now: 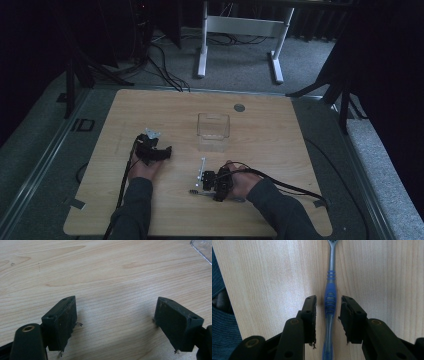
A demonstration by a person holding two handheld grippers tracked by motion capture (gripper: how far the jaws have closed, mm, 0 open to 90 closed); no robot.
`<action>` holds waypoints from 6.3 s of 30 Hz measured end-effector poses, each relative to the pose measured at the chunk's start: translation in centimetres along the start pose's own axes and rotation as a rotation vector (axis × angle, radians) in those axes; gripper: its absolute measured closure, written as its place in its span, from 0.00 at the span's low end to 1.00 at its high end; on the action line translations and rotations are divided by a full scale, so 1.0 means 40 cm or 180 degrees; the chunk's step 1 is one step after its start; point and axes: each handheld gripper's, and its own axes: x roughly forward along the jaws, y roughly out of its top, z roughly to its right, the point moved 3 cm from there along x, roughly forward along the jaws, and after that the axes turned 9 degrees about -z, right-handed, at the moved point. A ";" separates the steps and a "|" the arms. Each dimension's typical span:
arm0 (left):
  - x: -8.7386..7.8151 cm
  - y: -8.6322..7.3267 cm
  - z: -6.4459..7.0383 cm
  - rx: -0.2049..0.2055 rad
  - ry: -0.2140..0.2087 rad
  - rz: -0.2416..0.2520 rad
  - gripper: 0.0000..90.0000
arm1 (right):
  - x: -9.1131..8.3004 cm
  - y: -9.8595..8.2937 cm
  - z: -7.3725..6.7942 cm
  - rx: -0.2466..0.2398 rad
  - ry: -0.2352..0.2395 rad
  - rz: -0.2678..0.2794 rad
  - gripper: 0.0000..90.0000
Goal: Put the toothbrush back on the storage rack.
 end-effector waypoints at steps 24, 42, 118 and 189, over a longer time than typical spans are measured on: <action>0.000 0.000 0.000 -0.0001 0.0000 0.0001 0.21 | 0.026 0.007 0.002 0.0008 -0.0038 -0.0132 0.78; 0.000 0.000 0.000 0.0000 0.0000 -0.0004 0.21 | 0.037 0.012 0.002 -0.0020 -0.0057 -0.0163 0.84; 0.000 0.000 0.000 -0.0003 -0.0001 0.0002 0.21 | -0.166 -0.053 0.079 0.0946 -0.0596 0.1279 0.87; 0.000 0.000 0.000 -0.0005 -0.0002 0.0004 0.21 | -0.302 -0.119 0.125 0.1508 -0.0952 0.2516 0.87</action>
